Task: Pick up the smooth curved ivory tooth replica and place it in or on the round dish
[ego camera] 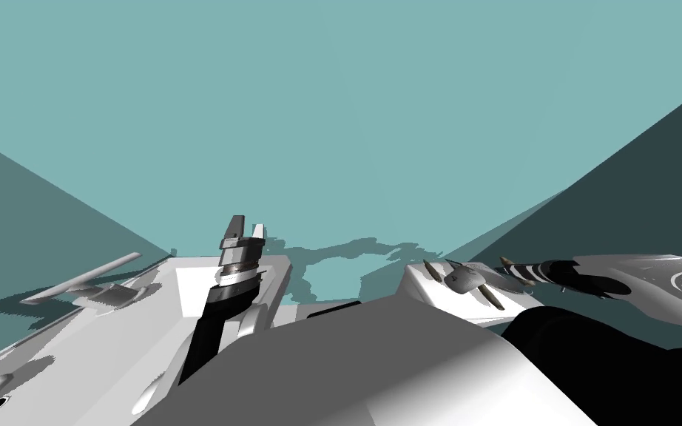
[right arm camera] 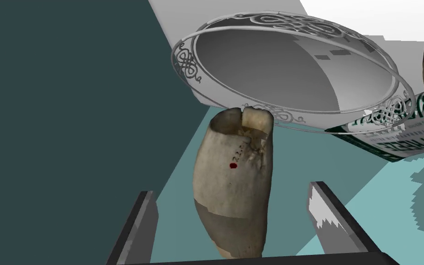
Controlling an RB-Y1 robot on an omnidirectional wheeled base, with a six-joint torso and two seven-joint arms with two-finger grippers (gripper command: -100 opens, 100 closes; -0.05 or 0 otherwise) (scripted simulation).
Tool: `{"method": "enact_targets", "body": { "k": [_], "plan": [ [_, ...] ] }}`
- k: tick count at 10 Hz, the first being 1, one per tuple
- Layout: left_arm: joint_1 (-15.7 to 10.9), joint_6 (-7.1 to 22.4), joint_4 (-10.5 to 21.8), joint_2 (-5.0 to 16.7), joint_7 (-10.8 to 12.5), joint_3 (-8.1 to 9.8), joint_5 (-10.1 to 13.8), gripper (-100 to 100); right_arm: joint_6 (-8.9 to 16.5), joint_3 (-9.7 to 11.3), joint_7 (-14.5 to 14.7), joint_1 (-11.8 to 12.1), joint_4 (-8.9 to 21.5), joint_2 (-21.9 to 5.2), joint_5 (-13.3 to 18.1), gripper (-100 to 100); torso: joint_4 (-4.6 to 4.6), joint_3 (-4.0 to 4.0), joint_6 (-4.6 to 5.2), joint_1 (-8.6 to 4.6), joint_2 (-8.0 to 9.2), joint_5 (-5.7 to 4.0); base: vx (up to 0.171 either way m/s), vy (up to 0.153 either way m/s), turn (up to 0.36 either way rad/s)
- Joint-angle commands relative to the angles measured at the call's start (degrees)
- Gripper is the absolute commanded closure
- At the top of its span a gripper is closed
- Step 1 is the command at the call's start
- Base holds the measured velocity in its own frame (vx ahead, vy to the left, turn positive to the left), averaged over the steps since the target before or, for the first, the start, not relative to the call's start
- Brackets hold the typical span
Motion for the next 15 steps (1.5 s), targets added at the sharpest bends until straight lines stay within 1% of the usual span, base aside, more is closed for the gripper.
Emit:
{"method": "enact_targets", "body": {
  "k": [1, 4, 5, 6, 7, 8, 9, 10, 11, 12, 13, 14, 15],
  "plan": [
    [0.00, 0.00, 0.00, 0.00, 0.00, 0.00, 0.00, 0, 0.00, 0.00, 0.00, 0.00, 0.00, 0.00, 0.00, -100, 0.00, 0.00, 0.00, 0.00, 0.00, 0.00, 0.000, 0.000, 0.000],
    [0.00, 0.00, 0.00, 0.00, 0.00, 0.00, 0.00, 0, 0.00, 0.00, 0.00, 0.00, 0.00, 0.00, 0.00, -100, 0.00, 0.01, 0.00, 0.03, 0.01, 0.01, 0.000, 0.000, 0.000],
    [0.00, 0.00, 0.00, 0.00, 0.00, 0.00, 0.00, 0, 0.00, 0.00, 0.00, 0.00, 0.00, 0.00, 0.00, 0, 0.00, 0.01, 0.00, 0.03, 0.01, 0.01, 0.000, 0.000, 0.000],
    [0.00, 0.00, 0.00, 0.00, 0.00, 0.00, 0.00, 0, 2.86, -2.87, 2.87, -2.87, -0.66, 2.87, 2.48, -100, 0.00, 0.01, 0.00, 0.03, 0.01, 0.01, -0.231, -0.126, 0.356],
    [-0.04, 0.00, 0.00, 0.01, 0.00, 0.00, 0.00, 0, 4.88, -7.57, 5.37, -0.78, -0.66, 4.17, 2.48, -100, 0.11, 0.32, -0.12, -0.36, 0.61, -0.06, -0.327, -0.209, 0.451],
    [-0.04, 0.01, 0.01, 0.01, 0.00, 0.01, 0.00, 0, 7.10, -9.73, 7.42, -1.67, -0.66, 4.68, 2.48, -100, 0.23, 0.57, -0.05, -0.68, 0.99, -0.15, -0.185, -0.163, 0.463],
    [-0.03, 0.01, 0.01, 0.01, 0.00, 0.01, 0.00, 0, 8.86, -9.48, 8.63, -4.36, -0.66, 4.68, 2.48, -100, 0.19, 0.44, -0.08, -0.68, 0.72, -0.17, -0.035, -0.080, 0.136],
    [0.00, 0.01, 0.01, 0.01, 0.00, 0.01, 0.00, 0, 10.05, -9.73, 8.68, -4.36, -0.66, 4.68, 2.48, -100, 0.09, 0.18, 0.04, -0.46, 0.27, -0.12, 0.030, -0.012, -0.062],
    [0.01, 0.00, 0.00, 0.01, 0.00, 0.01, 0.00, 0, 10.21, -9.73, 8.68, -4.36, -0.66, 4.68, 2.48, -100, 0.01, 0.01, 0.05, -0.20, -0.01, -0.06, 0.037, 0.019, -0.037],
    [0.01, 0.00, 0.00, 0.00, 0.00, 0.00, 0.00, 0, 12.47, -12.74, 11.59, -6.94, -1.33, 7.60, 4.97, -100, -0.02, -0.07, 0.02, -0.04, -0.14, -0.02, -0.197, -0.116, 0.296],
    [-0.03, 0.00, 0.00, 0.01, 0.00, 0.01, 0.00, 0, 14.50, -16.49, 13.06, -6.30, -1.33, 9.30, 4.97, -100, 0.07, 0.22, -0.08, -0.43, 0.43, -0.07, -0.296, -0.153, 0.409],
    [-0.04, 0.01, 0.01, 0.00, 0.00, 0.00, 0.00, 0, 16.17, -17.95, 14.91, -7.95, -1.33, 9.36, 4.97, -100, 0.24, 0.40, -0.32, -0.91, 0.63, -0.03, -0.217, -0.077, 0.309],
    [-0.03, 0.01, 0.01, 0.01, 0.00, 0.01, 0.00, 0, 17.48, -19.46, 16.81, -7.69, -1.33, 9.36, 4.97, -100, 0.31, 0.25, -0.57, -1.15, 0.23, 0.35, -0.102, -0.024, 0.256]
  ]
}}
